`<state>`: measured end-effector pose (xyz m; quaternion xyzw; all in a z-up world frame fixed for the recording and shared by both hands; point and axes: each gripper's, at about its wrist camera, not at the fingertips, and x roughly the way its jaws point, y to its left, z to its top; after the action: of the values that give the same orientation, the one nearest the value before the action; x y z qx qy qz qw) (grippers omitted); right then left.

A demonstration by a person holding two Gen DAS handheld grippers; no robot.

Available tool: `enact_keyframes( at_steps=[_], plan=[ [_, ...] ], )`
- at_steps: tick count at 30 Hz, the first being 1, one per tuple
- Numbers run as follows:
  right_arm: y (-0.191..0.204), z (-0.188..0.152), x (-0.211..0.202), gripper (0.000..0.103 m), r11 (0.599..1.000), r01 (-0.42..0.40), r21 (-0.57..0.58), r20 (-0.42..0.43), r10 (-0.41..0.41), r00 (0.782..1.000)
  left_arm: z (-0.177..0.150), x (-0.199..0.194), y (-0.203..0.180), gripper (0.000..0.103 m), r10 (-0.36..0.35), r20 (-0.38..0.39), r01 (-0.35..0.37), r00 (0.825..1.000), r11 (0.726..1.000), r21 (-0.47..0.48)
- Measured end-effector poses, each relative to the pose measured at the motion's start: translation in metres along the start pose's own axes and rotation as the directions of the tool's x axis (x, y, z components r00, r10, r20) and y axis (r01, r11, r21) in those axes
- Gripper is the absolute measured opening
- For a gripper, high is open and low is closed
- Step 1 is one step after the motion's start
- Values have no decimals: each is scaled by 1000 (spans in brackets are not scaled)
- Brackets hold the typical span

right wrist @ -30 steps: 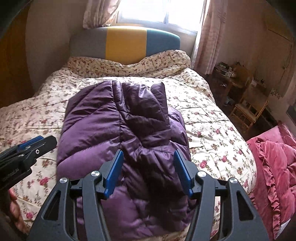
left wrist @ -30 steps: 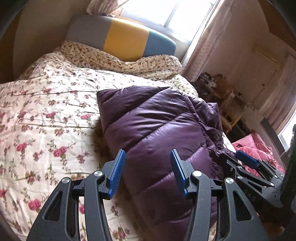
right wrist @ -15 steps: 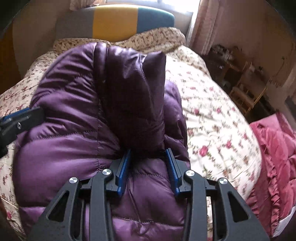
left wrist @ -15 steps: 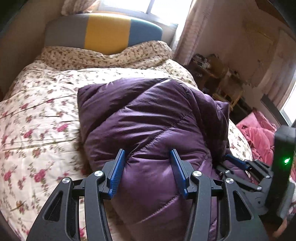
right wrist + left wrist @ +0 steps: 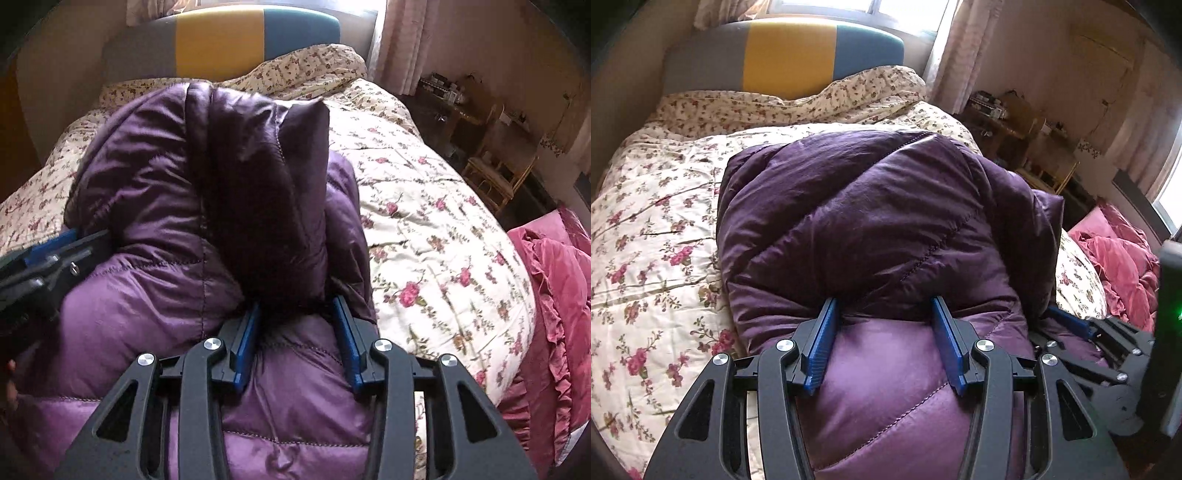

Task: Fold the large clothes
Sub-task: 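Grasp the purple jacket bundle with both grippers from opposite sides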

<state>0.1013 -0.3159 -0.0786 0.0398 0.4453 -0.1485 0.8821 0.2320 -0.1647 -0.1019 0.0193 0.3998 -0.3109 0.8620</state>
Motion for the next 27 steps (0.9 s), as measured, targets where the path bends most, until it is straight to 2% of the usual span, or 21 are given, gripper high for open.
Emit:
enact_keyframes(
  at_steps=[4, 8, 13, 18, 21, 27],
  plan=[
    [0, 9, -18, 47, 1000, -6, 11, 36, 6, 999, 0, -3, 0, 50, -5, 5, 5, 1000, 1000, -4],
    [5, 22, -36, 47, 1000, -9, 16, 93, 7, 996, 2, -8, 2, 50, -12, 11, 12, 1000, 1000, -5],
    [19, 42, -36, 47, 1000, -1, 10, 134, -1, 991, 2, -11, 3, 50, -14, 16, 14, 1000, 1000, -4],
    [23, 50, -15, 47, 999, 33, 12, 118, -34, 992, 1, -12, 3, 50, -16, 18, 16, 1000, 1000, -2],
    [21, 48, -3, 51, 999, 48, 15, 97, -49, 994, 1, -13, 1, 50, -17, 19, 17, 1000, 1000, 4],
    [7, 33, 19, 52, 999, 23, 36, 41, -24, 999, 3, -20, 9, 50, -37, 33, 37, 999, 999, -17]
  ],
)
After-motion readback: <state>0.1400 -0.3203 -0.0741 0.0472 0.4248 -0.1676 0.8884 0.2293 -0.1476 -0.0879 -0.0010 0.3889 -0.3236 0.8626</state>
